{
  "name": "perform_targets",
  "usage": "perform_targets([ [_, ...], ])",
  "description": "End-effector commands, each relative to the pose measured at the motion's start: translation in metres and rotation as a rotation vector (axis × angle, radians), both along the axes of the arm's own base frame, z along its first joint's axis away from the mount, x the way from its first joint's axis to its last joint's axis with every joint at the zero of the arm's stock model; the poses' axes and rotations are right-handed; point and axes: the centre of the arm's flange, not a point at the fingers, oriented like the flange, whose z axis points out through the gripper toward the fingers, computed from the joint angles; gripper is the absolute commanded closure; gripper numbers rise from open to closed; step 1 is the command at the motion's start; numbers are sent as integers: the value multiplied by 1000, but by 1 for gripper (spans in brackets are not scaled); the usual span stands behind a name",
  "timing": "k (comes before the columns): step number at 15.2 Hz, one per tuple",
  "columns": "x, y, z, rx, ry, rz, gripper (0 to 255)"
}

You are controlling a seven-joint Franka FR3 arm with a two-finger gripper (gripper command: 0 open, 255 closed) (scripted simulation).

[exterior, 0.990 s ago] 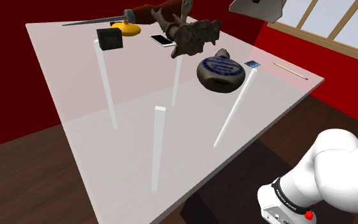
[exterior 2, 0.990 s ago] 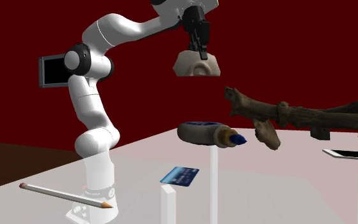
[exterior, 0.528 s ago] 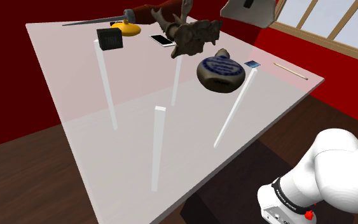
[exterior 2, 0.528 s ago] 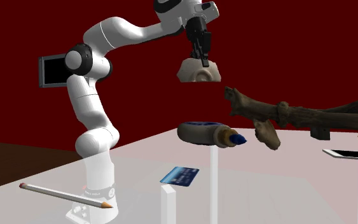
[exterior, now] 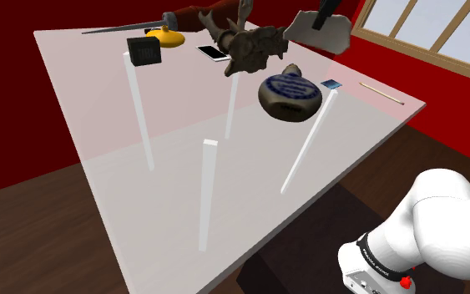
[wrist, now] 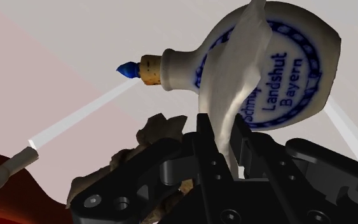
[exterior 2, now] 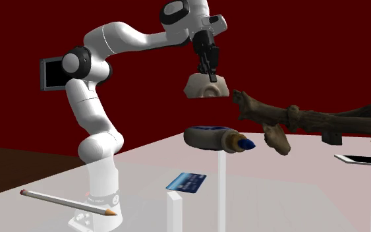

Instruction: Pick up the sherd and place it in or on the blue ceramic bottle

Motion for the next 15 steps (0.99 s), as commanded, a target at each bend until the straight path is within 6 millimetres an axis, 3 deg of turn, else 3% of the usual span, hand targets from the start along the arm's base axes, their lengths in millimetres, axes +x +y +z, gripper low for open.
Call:
perform_targets([
  [1,0,0,-11,0,-1,0,255],
  [3,0,0,-26,0,-1,0,255],
  [11,0,0,-26,0,-1,0,255],
  [12,0,0,-26,0,-1,0,0],
  [15,0,0,-26,0,-1,0,0],
])
